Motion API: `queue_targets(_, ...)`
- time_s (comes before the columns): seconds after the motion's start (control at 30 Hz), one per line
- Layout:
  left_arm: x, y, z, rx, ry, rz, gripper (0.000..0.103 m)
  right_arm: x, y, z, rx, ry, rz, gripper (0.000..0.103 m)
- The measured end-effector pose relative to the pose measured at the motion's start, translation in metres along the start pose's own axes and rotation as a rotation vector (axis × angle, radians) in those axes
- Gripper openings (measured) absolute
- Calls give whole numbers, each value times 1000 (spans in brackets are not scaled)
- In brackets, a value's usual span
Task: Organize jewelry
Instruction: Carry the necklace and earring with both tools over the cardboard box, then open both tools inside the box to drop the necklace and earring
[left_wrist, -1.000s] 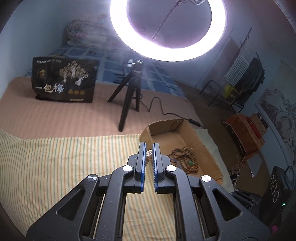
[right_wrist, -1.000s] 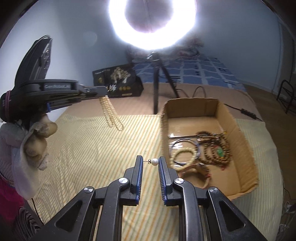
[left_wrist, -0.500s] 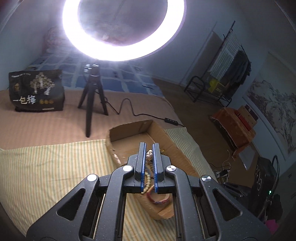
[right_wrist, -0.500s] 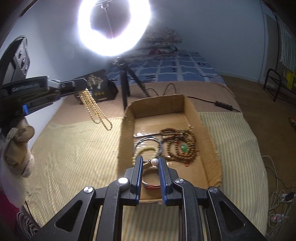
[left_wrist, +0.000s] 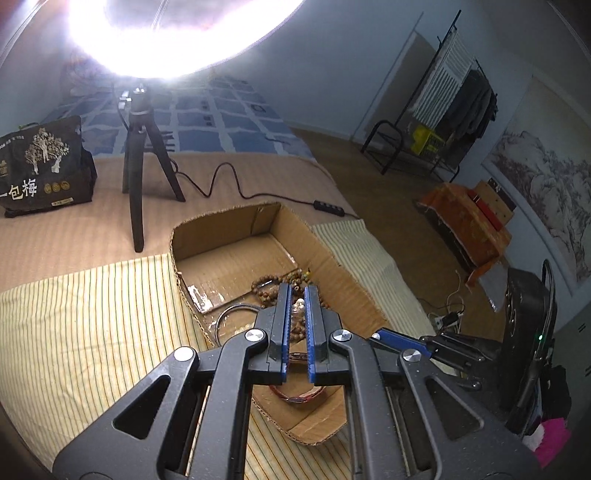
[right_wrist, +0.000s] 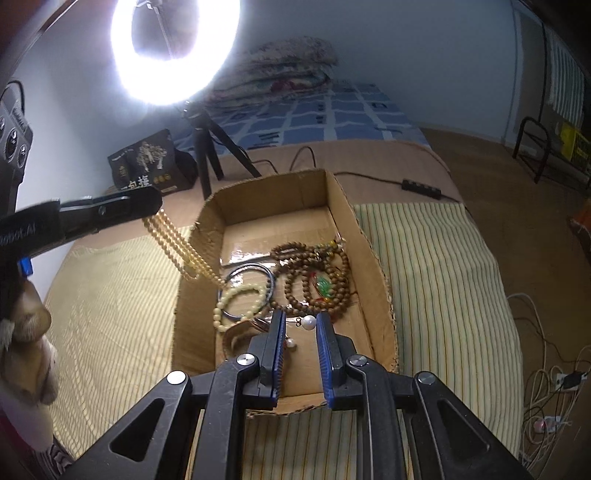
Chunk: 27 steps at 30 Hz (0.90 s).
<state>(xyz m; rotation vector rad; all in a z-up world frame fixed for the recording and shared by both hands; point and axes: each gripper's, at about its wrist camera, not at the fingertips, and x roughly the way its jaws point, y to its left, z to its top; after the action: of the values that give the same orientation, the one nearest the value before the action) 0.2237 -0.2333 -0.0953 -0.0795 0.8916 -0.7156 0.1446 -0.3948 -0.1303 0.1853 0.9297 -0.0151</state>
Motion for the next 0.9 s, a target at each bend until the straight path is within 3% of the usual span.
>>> queue_targets(0.5,27,6,-10,11,63,52,5,25,-6,-6,21,64,-18,16)
queue_targets(0.9,29,13,-10,-7,63,73,5,27,-6,-6,18,72,-31,17)
